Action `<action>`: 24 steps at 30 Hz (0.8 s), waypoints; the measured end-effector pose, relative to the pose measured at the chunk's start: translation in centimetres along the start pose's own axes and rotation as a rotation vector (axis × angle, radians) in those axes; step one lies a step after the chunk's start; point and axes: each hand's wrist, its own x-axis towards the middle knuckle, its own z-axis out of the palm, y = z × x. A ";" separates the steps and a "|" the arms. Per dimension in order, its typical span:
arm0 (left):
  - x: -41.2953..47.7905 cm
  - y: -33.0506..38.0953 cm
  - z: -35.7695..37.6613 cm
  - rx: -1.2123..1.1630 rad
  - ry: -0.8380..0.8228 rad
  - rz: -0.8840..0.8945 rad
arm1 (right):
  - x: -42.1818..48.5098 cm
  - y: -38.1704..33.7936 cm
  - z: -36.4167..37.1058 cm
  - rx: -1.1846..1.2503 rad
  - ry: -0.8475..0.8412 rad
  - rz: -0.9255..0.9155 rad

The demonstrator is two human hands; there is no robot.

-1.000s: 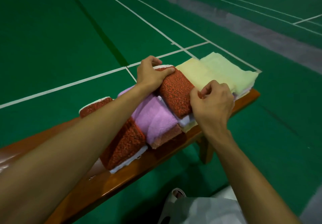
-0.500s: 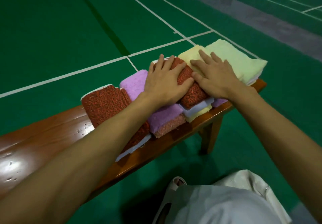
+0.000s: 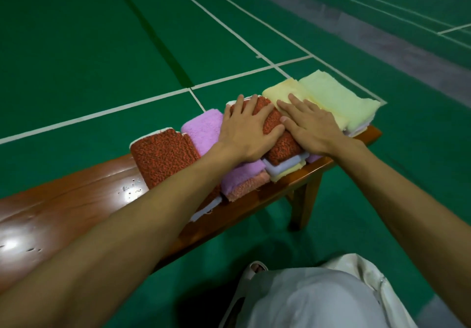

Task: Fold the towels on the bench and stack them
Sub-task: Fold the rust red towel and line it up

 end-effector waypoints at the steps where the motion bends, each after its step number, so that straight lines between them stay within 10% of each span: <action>1: -0.1 -0.1 -0.5 -0.016 -0.012 0.004 | -0.1 -0.2 -0.4 0.045 -0.003 0.005; 15: -6.9 -5.4 -8.2 -0.070 0.007 0.007 | -1.4 -11.3 -6.1 0.024 0.183 -0.241; 24: -19.4 -16.7 -12.2 0.018 0.069 -0.293 | -1.8 -27.7 -1.0 0.095 0.066 -0.491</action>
